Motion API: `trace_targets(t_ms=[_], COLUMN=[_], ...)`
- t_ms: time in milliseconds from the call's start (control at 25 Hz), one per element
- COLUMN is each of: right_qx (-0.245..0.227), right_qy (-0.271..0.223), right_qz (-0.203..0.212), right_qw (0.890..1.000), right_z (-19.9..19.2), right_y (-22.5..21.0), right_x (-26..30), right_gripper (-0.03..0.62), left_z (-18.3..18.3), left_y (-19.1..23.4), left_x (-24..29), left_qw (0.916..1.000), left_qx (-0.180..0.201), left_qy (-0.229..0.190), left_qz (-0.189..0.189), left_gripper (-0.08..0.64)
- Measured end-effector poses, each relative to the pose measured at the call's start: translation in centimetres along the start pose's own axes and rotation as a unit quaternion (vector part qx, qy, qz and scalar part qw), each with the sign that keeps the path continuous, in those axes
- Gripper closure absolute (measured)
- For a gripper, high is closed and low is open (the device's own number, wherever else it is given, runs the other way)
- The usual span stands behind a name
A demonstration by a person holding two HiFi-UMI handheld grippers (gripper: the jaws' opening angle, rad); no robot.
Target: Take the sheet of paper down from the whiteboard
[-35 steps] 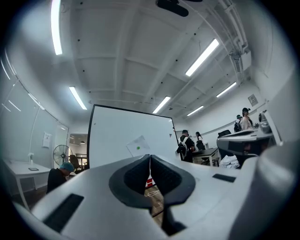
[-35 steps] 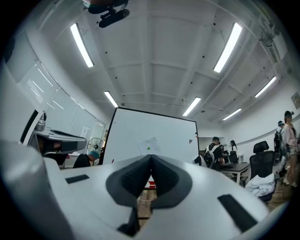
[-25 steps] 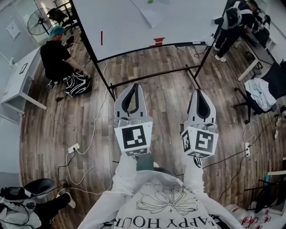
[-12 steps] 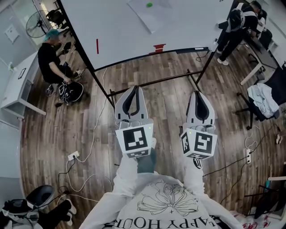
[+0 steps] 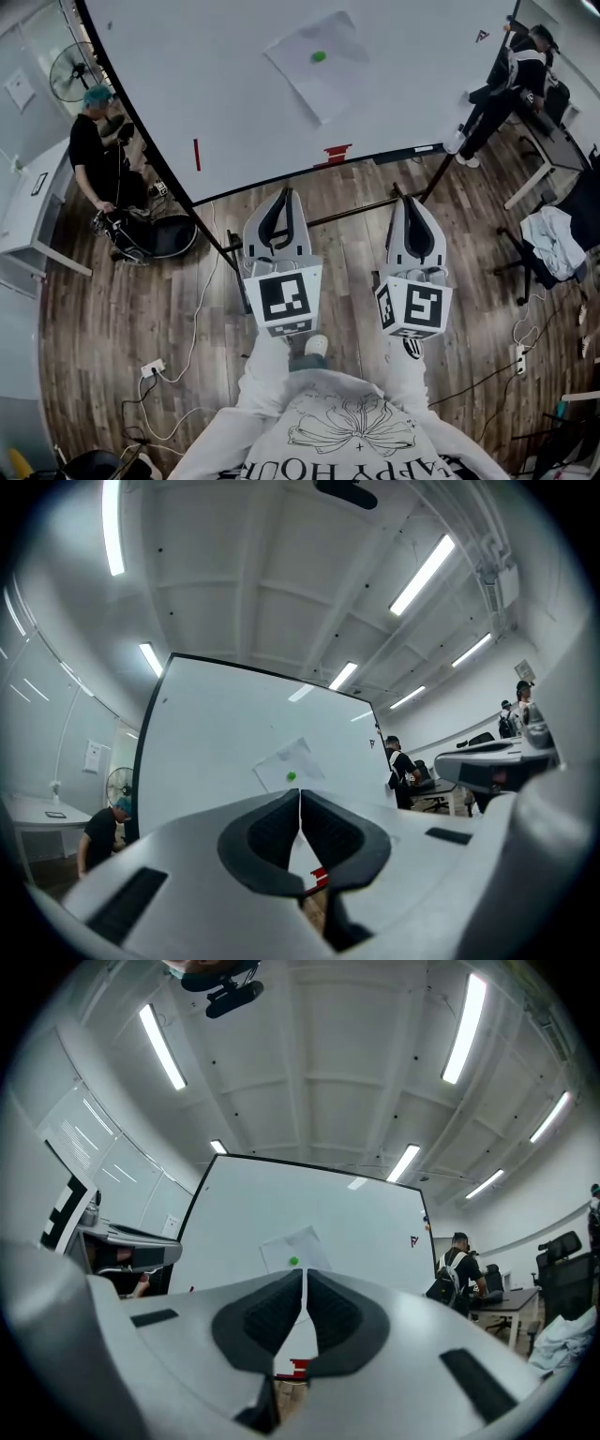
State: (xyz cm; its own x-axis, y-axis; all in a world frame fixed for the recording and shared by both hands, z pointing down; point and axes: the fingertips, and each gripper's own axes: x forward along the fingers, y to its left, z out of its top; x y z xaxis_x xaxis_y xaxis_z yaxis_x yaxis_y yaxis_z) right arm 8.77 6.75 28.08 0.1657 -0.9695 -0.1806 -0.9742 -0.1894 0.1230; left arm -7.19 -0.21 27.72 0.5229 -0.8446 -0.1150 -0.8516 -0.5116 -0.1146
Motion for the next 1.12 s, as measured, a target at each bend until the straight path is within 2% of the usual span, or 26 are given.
trace_targets(t_ms=[200,520,760,1120], right_qx=[-0.001,0.003,0.011,0.015], right_qy=[-0.007,0.004,0.001,-0.019], right_qz=[0.005,0.025,0.046,0.122], right_qw=[1.000,1.000,0.999,0.992], right_z=[-0.5,-2.5,-3.9,-4.5], right_y=[0.0,0.6,-0.3,-0.7], right_x=[5.8,12.0,16.9,27.0], right_gripper=[0.589,0.588,0.566,0.522], left_z=[-0.5,-2.2,-3.2,-3.9], left_y=[1.6,3.4,4.4,5.2], left_x=[5.4,10.6,14.6,23.1], left_qw=[1.0000,0.9999,0.9993,0.9969], left_qx=[-0.001,-0.013,-0.016,-0.016], left_qy=[-0.004,0.006,0.013,0.016], left_qz=[0.000,0.008,0.031,0.075], left_gripper=[0.554,0.554,0.554,0.552])
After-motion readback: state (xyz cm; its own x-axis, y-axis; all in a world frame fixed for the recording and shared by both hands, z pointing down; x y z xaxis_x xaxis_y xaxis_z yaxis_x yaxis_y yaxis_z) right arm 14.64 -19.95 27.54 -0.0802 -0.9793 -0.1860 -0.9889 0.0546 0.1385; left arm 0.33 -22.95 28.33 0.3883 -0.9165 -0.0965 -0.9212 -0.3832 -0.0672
